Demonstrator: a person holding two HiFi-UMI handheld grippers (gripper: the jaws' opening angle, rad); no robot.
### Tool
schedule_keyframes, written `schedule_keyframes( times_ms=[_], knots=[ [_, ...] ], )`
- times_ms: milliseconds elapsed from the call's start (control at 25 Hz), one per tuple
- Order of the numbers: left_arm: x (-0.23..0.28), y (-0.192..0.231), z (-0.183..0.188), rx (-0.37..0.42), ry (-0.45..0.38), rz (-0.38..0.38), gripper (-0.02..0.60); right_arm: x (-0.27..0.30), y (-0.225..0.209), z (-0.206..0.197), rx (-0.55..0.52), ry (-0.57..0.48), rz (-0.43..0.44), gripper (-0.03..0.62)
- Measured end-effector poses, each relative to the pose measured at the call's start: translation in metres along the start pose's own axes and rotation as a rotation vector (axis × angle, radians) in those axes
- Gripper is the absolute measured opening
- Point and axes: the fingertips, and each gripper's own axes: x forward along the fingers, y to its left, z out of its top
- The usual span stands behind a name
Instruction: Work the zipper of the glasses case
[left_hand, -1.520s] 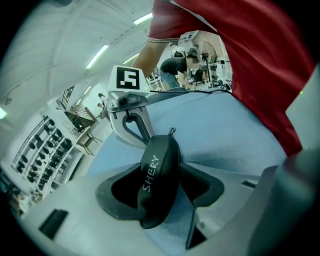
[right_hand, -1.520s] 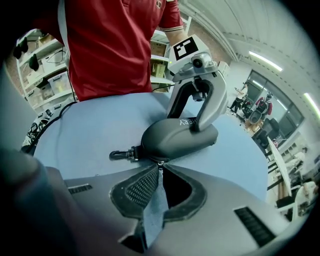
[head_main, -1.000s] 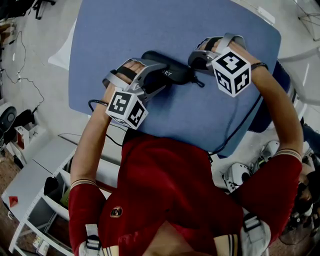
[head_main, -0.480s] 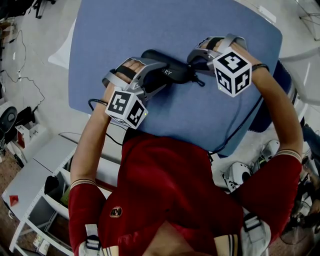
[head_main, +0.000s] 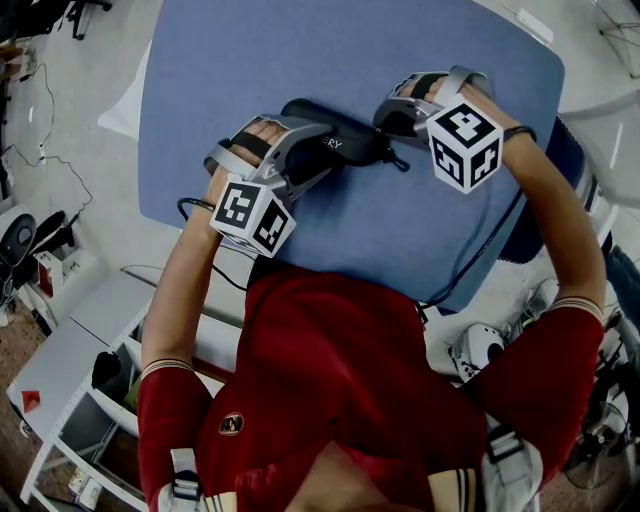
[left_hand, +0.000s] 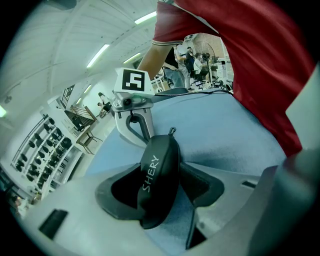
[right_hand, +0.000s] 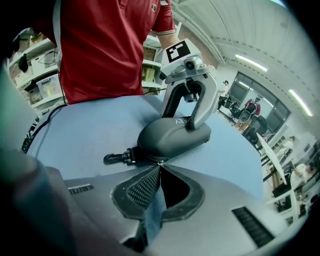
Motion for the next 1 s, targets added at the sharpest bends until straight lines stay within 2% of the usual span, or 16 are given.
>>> schedule_keyframes(
  times_ms=[400, 720, 1000],
  knots=[
    [0.0, 0.0, -0.001, -0.003, 0.009, 0.007, 0.23, -0.005, 0.002, -0.003, 0.062, 0.023, -0.001, 0.0],
    [0.001, -0.001, -0.001, -0.004, 0.018, 0.014, 0.23, -0.008, 0.014, -0.001, 0.108, 0.063, 0.031, -0.002],
    [0.001, -0.001, 0.0, -0.01, 0.022, 0.019, 0.23, -0.009, 0.025, 0.005, 0.159, 0.109, 0.01, -0.002]
  ],
)
